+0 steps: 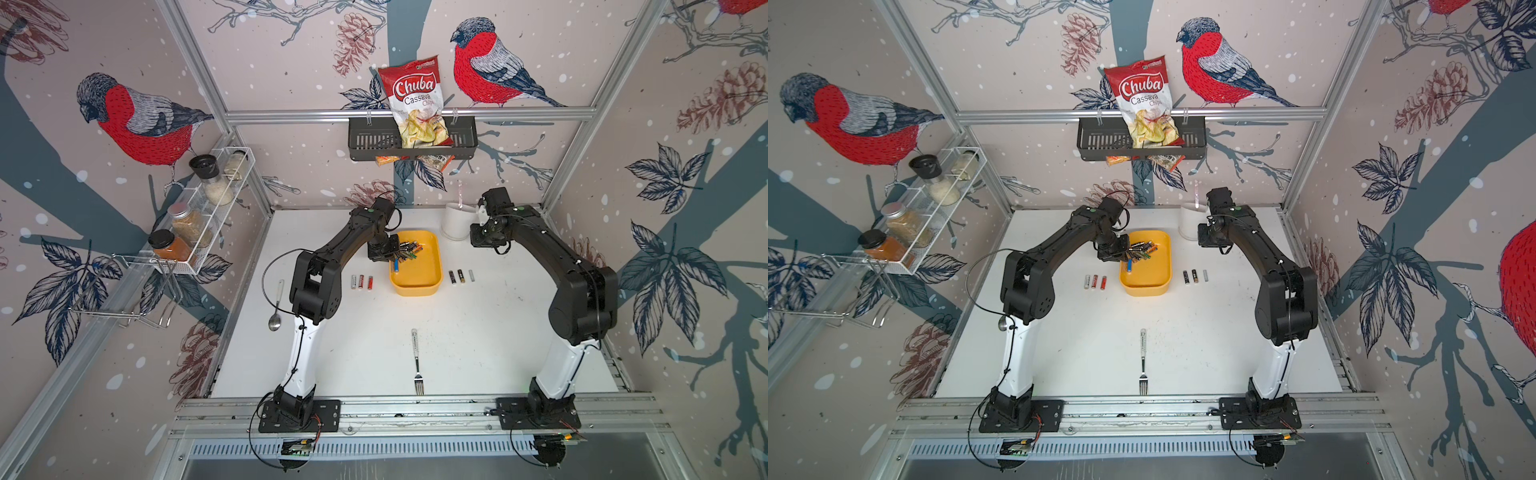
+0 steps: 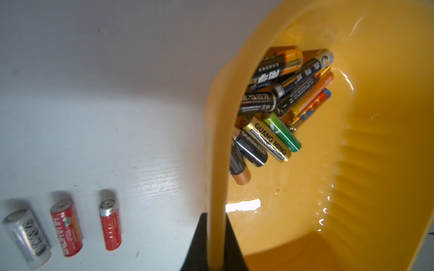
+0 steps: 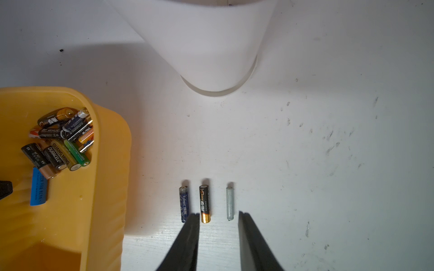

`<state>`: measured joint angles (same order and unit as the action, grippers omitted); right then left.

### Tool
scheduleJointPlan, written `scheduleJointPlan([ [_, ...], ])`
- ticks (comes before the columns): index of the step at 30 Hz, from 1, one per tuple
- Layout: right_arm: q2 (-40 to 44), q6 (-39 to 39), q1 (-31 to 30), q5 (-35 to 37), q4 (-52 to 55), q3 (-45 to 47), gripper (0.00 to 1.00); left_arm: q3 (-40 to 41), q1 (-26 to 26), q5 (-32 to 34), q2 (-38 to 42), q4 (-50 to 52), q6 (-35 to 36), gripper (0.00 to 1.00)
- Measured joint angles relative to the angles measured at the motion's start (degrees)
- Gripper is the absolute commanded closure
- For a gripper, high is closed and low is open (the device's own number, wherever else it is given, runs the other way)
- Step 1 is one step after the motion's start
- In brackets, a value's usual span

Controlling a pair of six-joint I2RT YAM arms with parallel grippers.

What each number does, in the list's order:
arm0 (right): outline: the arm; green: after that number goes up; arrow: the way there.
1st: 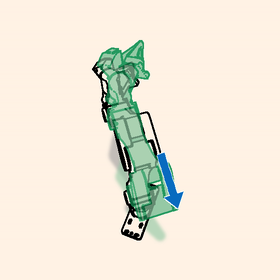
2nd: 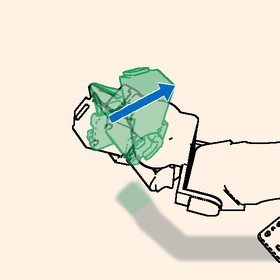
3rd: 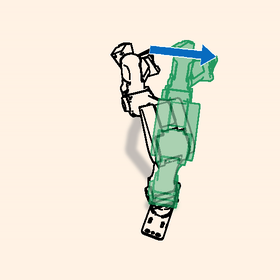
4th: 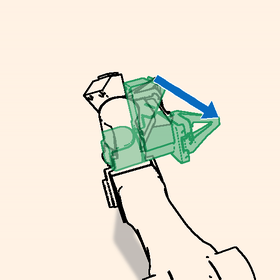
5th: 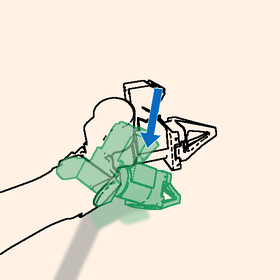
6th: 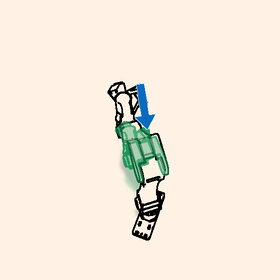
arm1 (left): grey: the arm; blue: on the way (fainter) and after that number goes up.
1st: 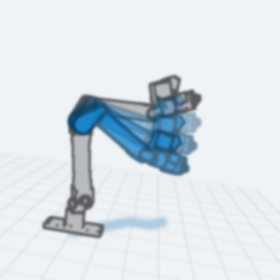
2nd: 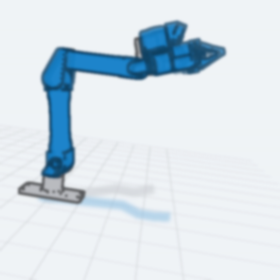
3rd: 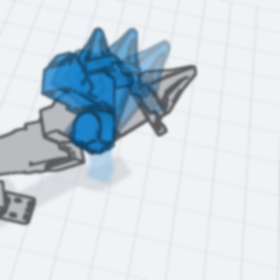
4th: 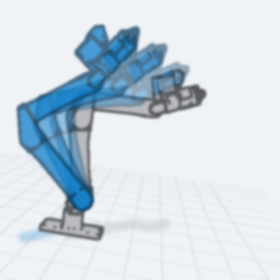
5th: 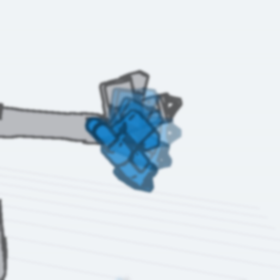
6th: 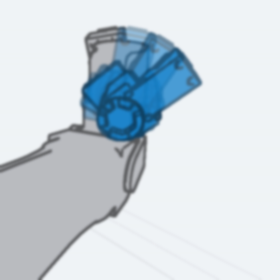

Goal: Take the batteries out of the storage box
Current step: Adjust the storage box at the center of the board.

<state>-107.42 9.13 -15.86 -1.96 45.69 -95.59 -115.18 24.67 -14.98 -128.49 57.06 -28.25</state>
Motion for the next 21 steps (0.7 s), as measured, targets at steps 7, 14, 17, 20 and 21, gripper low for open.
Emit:
scheduleJointPlan([
  [7,-0.52,-0.02,-0.5,0.02,0.44,0.02,0.65,1.97,0.63,2.69,0.04,-0.96,1.27,1.0],
  [14,-0.63,-0.04,-0.72,0.26,1.18,-0.04,0.65,7.72,0.76,2.97,1.66,-3.89,1.2,0.98],
  [17,-0.66,-0.17,-0.74,0.31,1.33,-0.09,0.65,9.64,0.76,2.69,2.38,-5.33,0.96,0.88],
  [20,-0.92,-0.17,-0.96,0.46,1.36,-0.11,0.65,10.97,0.79,2.25,3.17,-6.67,0.39,0.81],
  [21,-0.96,-0.17,-1.09,0.44,1.36,-0.11,0.65,11.21,0.79,1.9,3.45,-7.08,-0.15,0.79],
])
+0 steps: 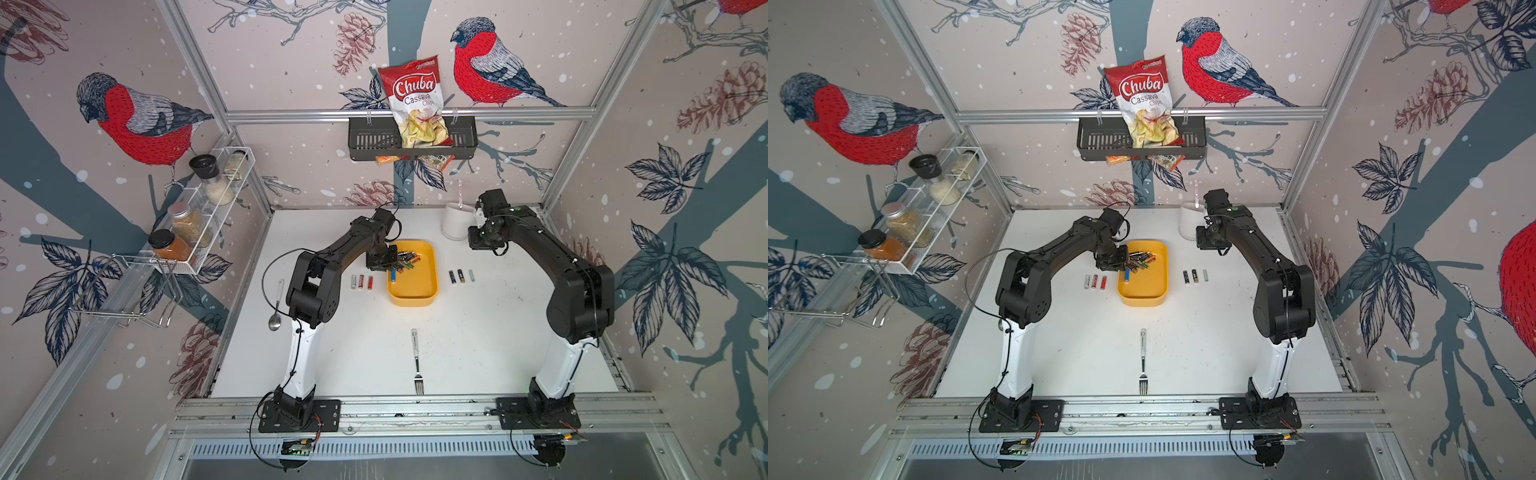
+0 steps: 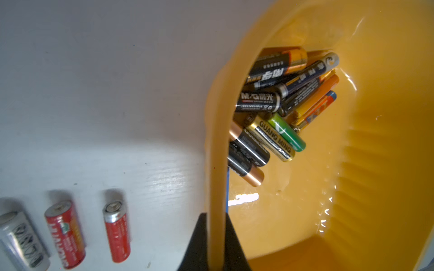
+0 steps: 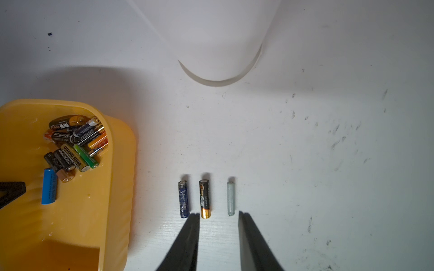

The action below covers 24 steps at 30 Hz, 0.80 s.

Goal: Take the batteries out of the storage box
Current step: Adjust the storage box at the center of the board.

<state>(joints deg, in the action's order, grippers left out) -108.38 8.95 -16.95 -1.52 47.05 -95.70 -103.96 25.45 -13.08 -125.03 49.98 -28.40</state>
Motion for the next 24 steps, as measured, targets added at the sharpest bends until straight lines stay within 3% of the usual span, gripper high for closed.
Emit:
scheduleJointPlan([
  [11,0.0,0.0,-1.09,0.09,0.04,0.09,0.65,0.48,0.22,-0.31,1.57,-1.38,-0.13,0.65],
  [18,-1.07,1.01,-5.97,0.11,0.11,-2.97,0.65,-0.87,-1.31,0.7,3.63,-1.01,-0.13,0.56],
  [24,-4.92,4.42,-12.28,-1.31,-0.04,-6.01,0.65,7.45,-6.32,-2.38,10.84,-4.79,-0.17,0.54],
])
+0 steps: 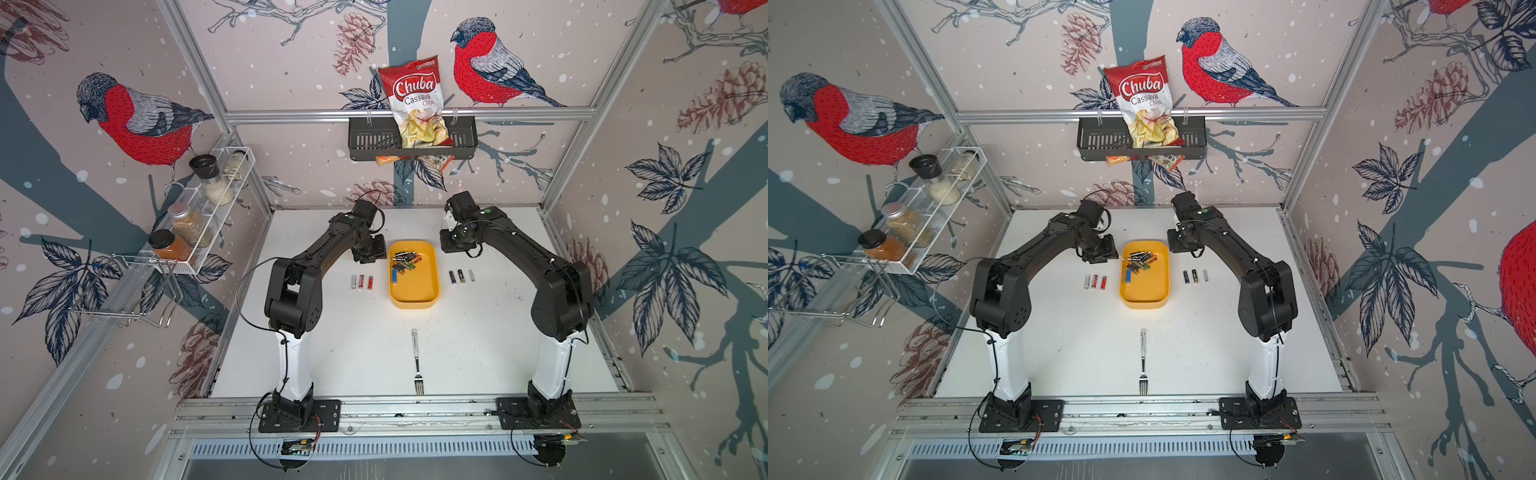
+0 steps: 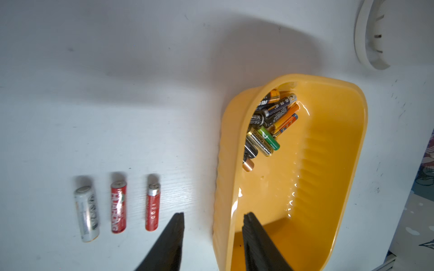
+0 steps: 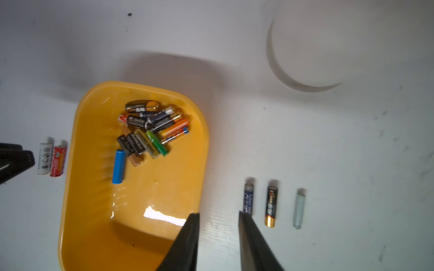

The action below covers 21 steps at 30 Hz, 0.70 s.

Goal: Take the batteries out of the storage box
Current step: Adjust the storage box at the center of the board.

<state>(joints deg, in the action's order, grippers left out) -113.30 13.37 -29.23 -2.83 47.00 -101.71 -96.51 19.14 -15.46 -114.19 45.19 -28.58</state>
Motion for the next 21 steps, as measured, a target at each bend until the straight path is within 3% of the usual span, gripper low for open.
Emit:
scheduleJointPlan([
  [9,-7.32,5.22,-8.48,-3.87,-3.52,-3.08,0.65,5.81,-4.52,-2.14,6.64,-3.15,0.72,0.54],
  [21,-14.62,9.07,-11.19,-8.0,-8.15,-4.2,0.65,13.25,-7.87,-4.0,11.52,-6.12,2.05,0.54],
])
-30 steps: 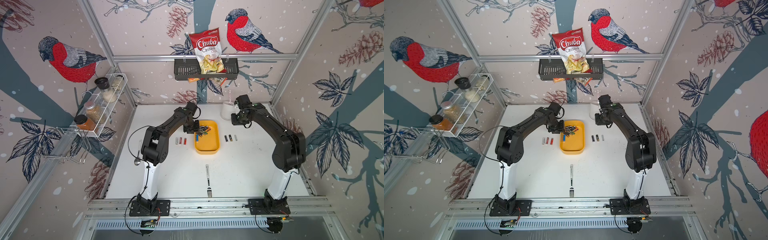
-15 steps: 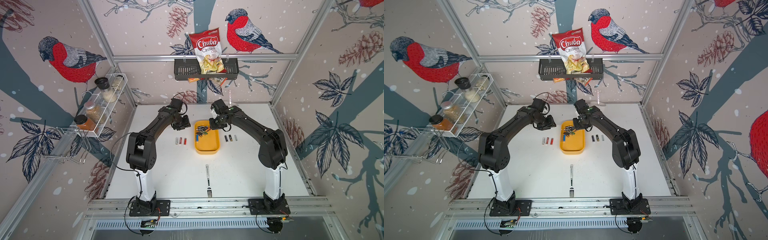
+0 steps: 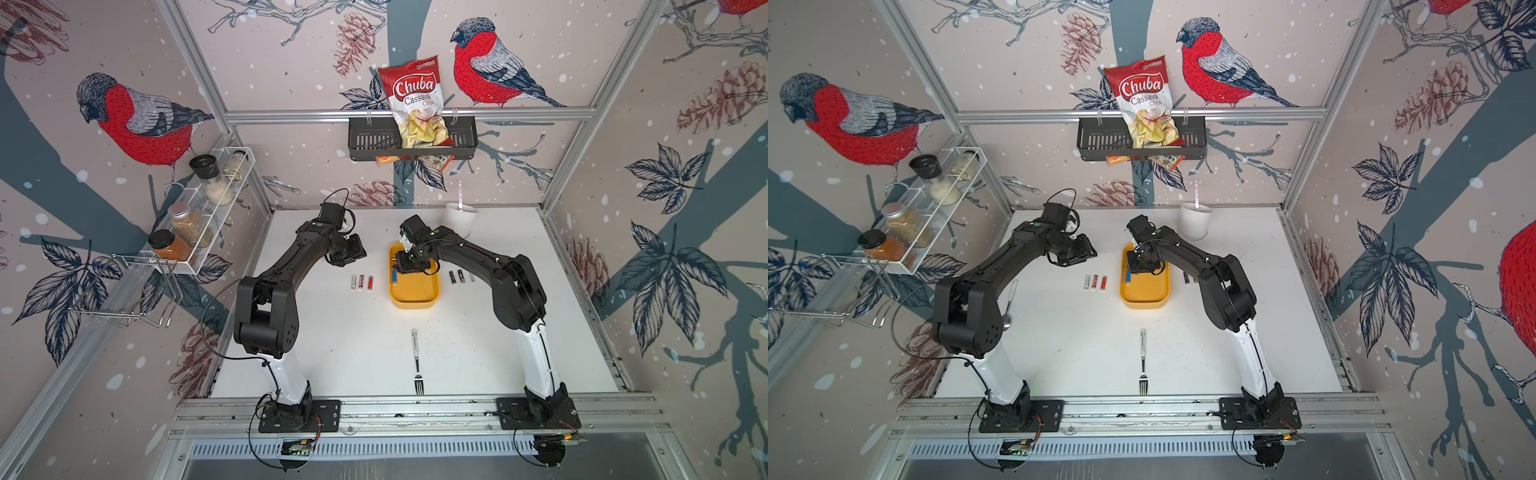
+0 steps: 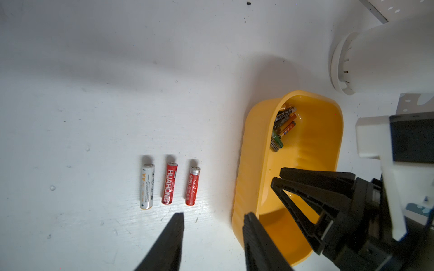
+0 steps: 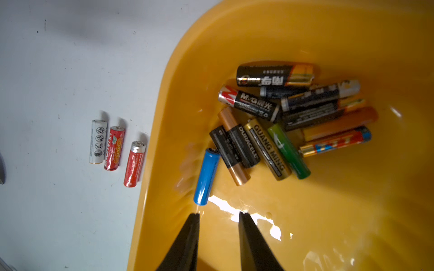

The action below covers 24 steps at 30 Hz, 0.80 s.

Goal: Take the batteries out of the storage box
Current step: Adjust the storage box at the center of the board, then pick up the battery from the storage box.

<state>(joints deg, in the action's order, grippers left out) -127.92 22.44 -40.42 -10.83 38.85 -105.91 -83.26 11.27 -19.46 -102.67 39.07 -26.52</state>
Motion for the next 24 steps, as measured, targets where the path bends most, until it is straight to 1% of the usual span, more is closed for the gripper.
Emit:
scheduleJointPlan([
  [13,-4.26,0.42,-0.74,-1.53,-1.84,-1.38,0.65,3.52,-0.87,-0.02,1.7,-1.09,0.61,0.55],
  [21,-5.55,0.37,-1.27,-1.44,-1.88,-1.88,0.65,4.2,-0.92,-0.04,2.05,-1.29,1.03,0.55],
  [24,-6.03,0.11,-1.55,-0.35,-1.2,-2.78,0.65,4.2,-0.92,-0.02,2.05,-1.29,1.03,0.55],
])
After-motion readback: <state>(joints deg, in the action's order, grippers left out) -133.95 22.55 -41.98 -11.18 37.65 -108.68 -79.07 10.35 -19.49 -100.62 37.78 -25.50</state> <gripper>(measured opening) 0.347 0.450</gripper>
